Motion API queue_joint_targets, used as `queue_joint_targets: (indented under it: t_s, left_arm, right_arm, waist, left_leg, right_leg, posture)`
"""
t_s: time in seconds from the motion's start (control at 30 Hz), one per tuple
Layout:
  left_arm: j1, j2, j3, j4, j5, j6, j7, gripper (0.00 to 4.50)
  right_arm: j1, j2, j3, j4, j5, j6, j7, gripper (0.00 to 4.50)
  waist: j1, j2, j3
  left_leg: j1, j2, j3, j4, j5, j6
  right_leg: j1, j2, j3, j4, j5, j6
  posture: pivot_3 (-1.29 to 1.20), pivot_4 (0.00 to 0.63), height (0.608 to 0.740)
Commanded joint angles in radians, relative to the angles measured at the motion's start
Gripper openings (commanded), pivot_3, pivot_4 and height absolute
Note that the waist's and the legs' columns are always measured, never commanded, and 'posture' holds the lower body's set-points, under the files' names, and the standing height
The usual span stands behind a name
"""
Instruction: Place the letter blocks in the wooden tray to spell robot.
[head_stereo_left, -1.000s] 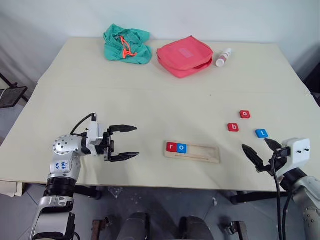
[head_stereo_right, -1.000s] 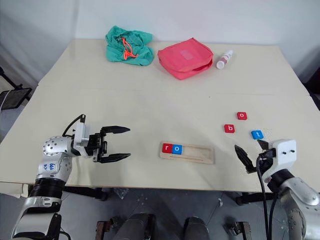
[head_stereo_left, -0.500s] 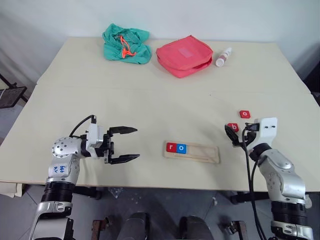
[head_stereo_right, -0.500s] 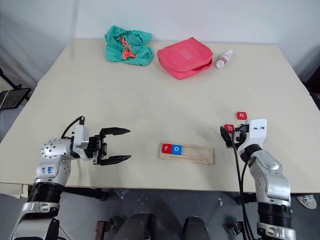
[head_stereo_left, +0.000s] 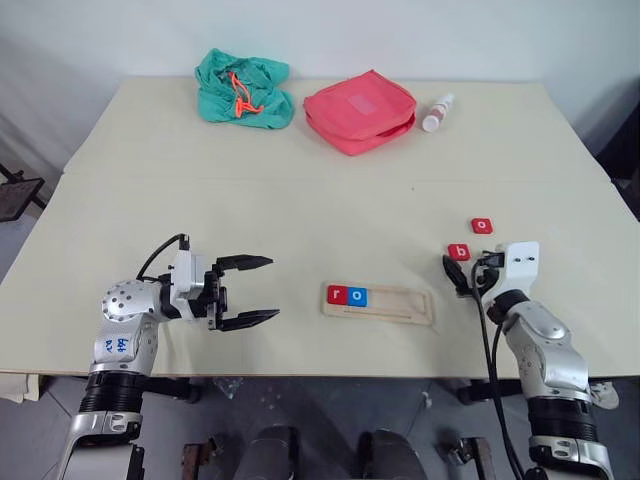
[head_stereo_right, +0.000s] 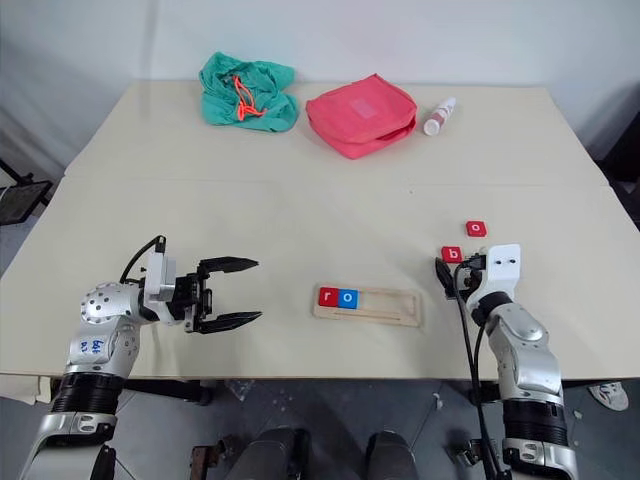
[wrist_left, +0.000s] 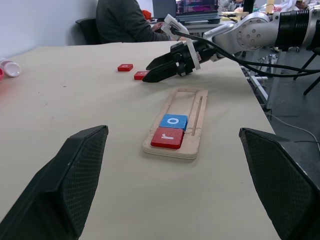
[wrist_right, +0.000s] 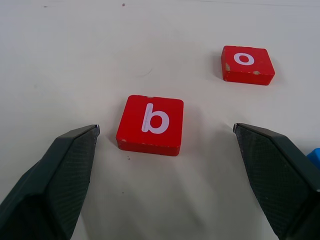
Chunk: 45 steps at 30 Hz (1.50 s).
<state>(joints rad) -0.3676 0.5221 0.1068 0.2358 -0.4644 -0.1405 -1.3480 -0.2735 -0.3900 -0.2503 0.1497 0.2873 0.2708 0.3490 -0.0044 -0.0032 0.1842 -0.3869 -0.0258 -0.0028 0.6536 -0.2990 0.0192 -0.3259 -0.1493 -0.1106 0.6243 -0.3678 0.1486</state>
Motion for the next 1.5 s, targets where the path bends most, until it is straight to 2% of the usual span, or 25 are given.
queue_joint_targets:
  t_s: [0.03, 0.1, 0.3, 0.33, 0.5, 0.6, 0.83, 0.97, 1.1, 1.4, 1.5]
  left_arm:
    - [0.005, 0.005, 0.01, -0.036, -0.014, -0.008, 0.009, 4.5]
    - [0.005, 0.005, 0.009, -0.035, -0.014, -0.01, 0.01, 4.5]
    - [-0.004, 0.002, 0.007, -0.02, -0.01, -0.018, 0.012, 4.5]
    - [-0.005, 0.002, 0.006, -0.017, -0.008, -0.019, 0.012, 4.5]
    - [-0.015, -0.001, 0.004, 0.0, -0.008, -0.024, 0.006, 4.5]
    - [-0.014, -0.001, -0.001, 0.016, -0.022, -0.028, -0.031, 4.5]
    - [-0.018, 0.005, 0.007, 0.063, -0.025, -0.047, -0.091, 4.5]
    - [-0.039, 0.009, 0.004, 0.102, -0.01, -0.07, -0.101, 4.5]
    - [-0.048, 0.006, -0.001, 0.103, -0.012, -0.068, -0.101, 4.5]
    - [-0.045, 0.013, -0.001, 0.089, -0.012, -0.058, -0.098, 4.5]
    - [-0.043, 0.016, 0.001, 0.085, -0.012, -0.056, -0.096, 4.5]
  right_arm:
    - [-0.007, 0.015, 0.012, 0.021, -0.007, 0.011, -0.007, 4.11]
    - [-0.011, 0.017, 0.011, 0.027, -0.014, -0.001, -0.011, 3.66]
    - [-0.024, 0.021, 0.016, 0.013, -0.016, 0.011, -0.016, 1.52]
    - [-0.025, 0.021, 0.017, 0.006, -0.015, 0.014, -0.018, 1.45]
    - [-0.012, 0.02, 0.011, -0.081, -0.002, 0.045, -0.027, 1.45]
    - [0.062, 0.019, -0.001, -0.286, 0.046, 0.126, -0.029, 1.45]
    - [0.219, 0.037, -0.021, -0.576, 0.097, 0.279, -0.1, 1.45]
    - [0.387, 0.071, -0.041, -0.754, 0.105, 0.357, -0.169, 1.45]
    - [0.453, 0.105, -0.039, -0.802, 0.092, 0.372, -0.22, 1.45]
    - [0.462, 0.145, -0.029, -0.809, 0.09, 0.393, -0.276, 1.45]
    - [0.458, 0.144, -0.022, -0.802, 0.08, 0.385, -0.277, 2.52]
  waist:
    - [-0.001, 0.0, 0.0]
    - [-0.002, 0.0, 0.0]
    - [-0.001, 0.0, 0.0]
    - [-0.001, 0.0, 0.0]
    - [0.0, 0.0, 0.0]
    - [0.004, 0.001, 0.0]
    - [0.004, 0.001, 0.0]
    - [0.009, 0.001, 0.0]
    - [0.005, 0.001, 0.0]
    - [0.003, 0.001, 0.0]
    - [0.005, 0.001, 0.0]
  left_leg:
    - [0.0, 0.0, 0.0, 0.0, 0.0, 0.0]
    - [0.0, 0.0, 0.0, 0.0, 0.0, 0.0]
    - [0.0, 0.0, 0.001, 0.0, 0.0, 0.0]
    - [0.0, 0.0, 0.001, 0.0, 0.0, 0.0]
    - [0.0, 0.0, 0.001, 0.0, 0.0, 0.0]
    - [0.0, 0.0, 0.0, -0.001, 0.0, 0.0]
    - [0.0, 0.0, 0.001, -0.002, 0.0, 0.0]
    - [0.0, -0.001, 0.0, -0.002, 0.0, 0.0]
    - [0.0, -0.001, 0.001, -0.002, 0.0, 0.0]
    - [0.0, -0.001, 0.002, -0.003, 0.0, 0.0]
    - [0.0, -0.001, 0.002, -0.003, 0.0, 0.0]
  right_leg:
    - [0.0, 0.0, 0.0, 0.0, 0.0, 0.0]
    - [0.0, 0.0, 0.0, 0.0, 0.0, 0.0]
    - [0.0, 0.0, 0.001, 0.0, 0.0, 0.0]
    - [0.0, 0.0, 0.001, 0.0, 0.0, 0.0]
    - [0.0, 0.0, 0.001, 0.0, 0.0, 0.0]
    - [-0.001, 0.0, 0.001, 0.0, 0.0, 0.0]
    - [-0.001, 0.0, 0.001, 0.0, 0.0, 0.0]
    - [-0.001, 0.0, 0.001, 0.0, 0.0, 0.0]
    - [-0.001, 0.0, 0.003, 0.0, 0.0, 0.0]
    - [-0.003, 0.0, 0.004, 0.0, 0.0, 0.0]
    - [-0.003, 0.0, 0.004, 0.001, 0.0, 0.0]
  posture:
    - [0.0, 0.15, 0.74]
    - [0.0, 0.15, 0.74]
    - [0.0, 0.15, 0.74]
    - [0.0, 0.15, 0.74]
    - [0.0, 0.15, 0.74]
    - [0.0, 0.15, 0.74]
    - [0.0, 0.15, 0.74]
    - [0.0, 0.15, 0.74]
    - [0.0, 0.15, 0.74]
    - [0.0, 0.15, 0.74]
    - [0.0, 0.15, 0.74]
